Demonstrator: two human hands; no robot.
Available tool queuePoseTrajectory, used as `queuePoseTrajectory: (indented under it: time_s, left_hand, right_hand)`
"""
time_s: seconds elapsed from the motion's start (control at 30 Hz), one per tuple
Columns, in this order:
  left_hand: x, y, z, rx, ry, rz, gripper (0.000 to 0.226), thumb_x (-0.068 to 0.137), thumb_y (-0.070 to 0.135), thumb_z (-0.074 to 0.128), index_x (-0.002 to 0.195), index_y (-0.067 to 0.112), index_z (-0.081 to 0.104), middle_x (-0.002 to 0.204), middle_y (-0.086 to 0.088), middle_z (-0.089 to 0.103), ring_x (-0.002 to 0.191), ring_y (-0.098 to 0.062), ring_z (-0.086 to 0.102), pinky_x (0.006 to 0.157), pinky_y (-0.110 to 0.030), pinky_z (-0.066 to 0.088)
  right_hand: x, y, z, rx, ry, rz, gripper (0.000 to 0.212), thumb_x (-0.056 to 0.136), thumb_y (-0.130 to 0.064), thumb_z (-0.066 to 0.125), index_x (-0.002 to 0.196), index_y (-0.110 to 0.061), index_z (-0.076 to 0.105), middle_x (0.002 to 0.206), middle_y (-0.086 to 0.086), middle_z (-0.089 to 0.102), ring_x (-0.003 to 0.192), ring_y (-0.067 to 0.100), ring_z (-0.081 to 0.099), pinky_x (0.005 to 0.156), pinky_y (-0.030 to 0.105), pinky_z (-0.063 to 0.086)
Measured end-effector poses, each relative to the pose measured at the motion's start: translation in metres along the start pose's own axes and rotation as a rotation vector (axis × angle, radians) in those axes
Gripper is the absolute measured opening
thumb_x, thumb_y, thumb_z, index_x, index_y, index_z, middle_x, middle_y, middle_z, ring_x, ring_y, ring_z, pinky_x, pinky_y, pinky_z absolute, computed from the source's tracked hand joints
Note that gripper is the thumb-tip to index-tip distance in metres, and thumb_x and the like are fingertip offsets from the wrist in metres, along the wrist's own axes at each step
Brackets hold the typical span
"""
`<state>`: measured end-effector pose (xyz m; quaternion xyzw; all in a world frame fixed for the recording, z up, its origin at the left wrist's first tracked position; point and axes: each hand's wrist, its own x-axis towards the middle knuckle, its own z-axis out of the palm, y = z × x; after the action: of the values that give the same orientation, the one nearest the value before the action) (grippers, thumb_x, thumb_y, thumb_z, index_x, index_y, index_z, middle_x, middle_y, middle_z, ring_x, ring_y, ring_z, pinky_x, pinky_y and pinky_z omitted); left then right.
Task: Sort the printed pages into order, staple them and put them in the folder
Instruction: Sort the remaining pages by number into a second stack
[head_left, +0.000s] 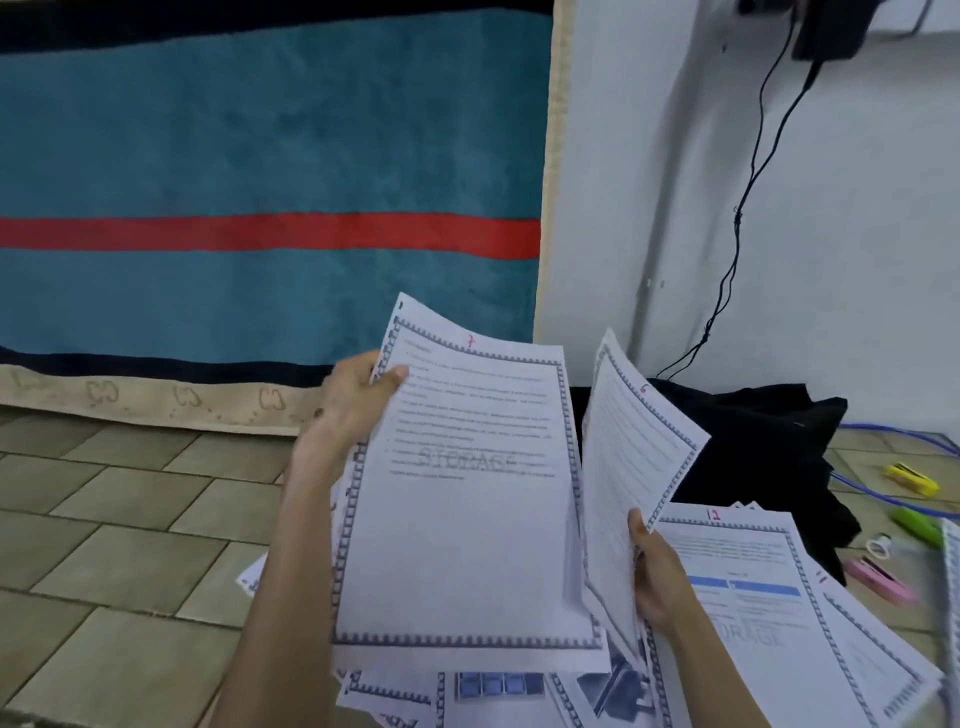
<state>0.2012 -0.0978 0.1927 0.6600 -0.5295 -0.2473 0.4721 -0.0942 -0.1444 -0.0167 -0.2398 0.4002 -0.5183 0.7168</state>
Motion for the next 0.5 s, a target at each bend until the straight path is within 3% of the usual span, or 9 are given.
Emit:
queuePoseTrajectory:
  time_s: [0.07,0.17,0.23,0.3,0.4,0.43,0.5]
  left_hand:
    - [0.0,-0.014,0.012,-0.059,-0.071,-0.045,0.02,0.096,0.018,0.049,0.108,0.012,0.063,0.107,-0.006,0.067,0.102,-0.026,0.064,0.089,-0.036,0.051]
    - [0.005,-0.037,0.024,0.002,-0.107,-0.099,0.023,0.093,0.035,0.05,0.111,0.028,0.063,0.116,-0.004,0.063,0.107,-0.026,0.06,0.096,-0.044,0.047]
    - [0.009,-0.044,0.032,-0.012,-0.103,-0.11,0.023,0.09,0.039,0.052,0.107,0.033,0.065,0.116,-0.007,0.063,0.107,-0.028,0.06,0.096,-0.049,0.048]
    - [0.006,-0.04,0.04,-0.046,-0.112,-0.103,0.025,0.095,0.028,0.05,0.113,0.019,0.065,0.111,-0.004,0.067,0.101,-0.025,0.064,0.088,-0.04,0.053]
    - [0.002,-0.034,0.057,-0.119,-0.142,-0.09,0.025,0.097,0.02,0.047,0.114,0.01,0.063,0.105,-0.003,0.068,0.093,-0.02,0.065,0.07,-0.022,0.051]
    - [0.0,-0.031,0.062,-0.155,-0.152,-0.099,0.025,0.097,0.02,0.047,0.113,0.009,0.062,0.103,-0.004,0.068,0.092,-0.019,0.065,0.065,-0.019,0.05]
    - [-0.002,-0.032,0.074,-0.242,-0.18,-0.121,0.024,0.097,0.018,0.046,0.114,0.008,0.061,0.103,-0.005,0.068,0.091,-0.018,0.066,0.06,-0.015,0.053]
  right_hand:
    - [-0.003,-0.002,0.006,0.01,-0.048,0.033,0.058,0.081,-0.04,0.053,0.126,-0.002,0.055,0.121,0.019,0.064,0.107,0.031,0.064,0.083,0.041,0.057]
    - [-0.005,-0.01,0.014,0.13,-0.098,0.033,0.056,0.084,-0.044,0.053,0.122,-0.004,0.058,0.107,0.014,0.071,0.091,0.025,0.071,0.07,0.036,0.06]
    - [-0.005,-0.018,0.019,0.155,-0.12,0.018,0.057,0.082,-0.045,0.06,0.123,-0.005,0.056,0.106,0.011,0.071,0.095,0.025,0.07,0.075,0.037,0.059]
    - [-0.006,-0.024,0.025,0.132,-0.197,0.017,0.038,0.089,-0.037,0.051,0.11,-0.008,0.064,0.096,0.006,0.074,0.087,0.021,0.072,0.068,0.033,0.06]
    - [-0.009,-0.031,0.036,-0.008,-0.223,-0.016,0.014,0.085,-0.027,0.064,0.09,-0.018,0.073,0.08,0.001,0.075,0.071,0.012,0.072,0.055,0.024,0.057]
    - [-0.007,-0.032,0.035,-0.052,-0.205,-0.036,0.012,0.089,-0.02,0.06,0.094,-0.016,0.07,0.081,0.004,0.074,0.069,0.011,0.072,0.055,0.023,0.057]
    - [-0.005,-0.033,0.036,-0.066,-0.195,-0.07,0.023,0.091,-0.008,0.053,0.113,-0.007,0.06,0.102,0.015,0.07,0.083,0.021,0.072,0.065,0.033,0.06]
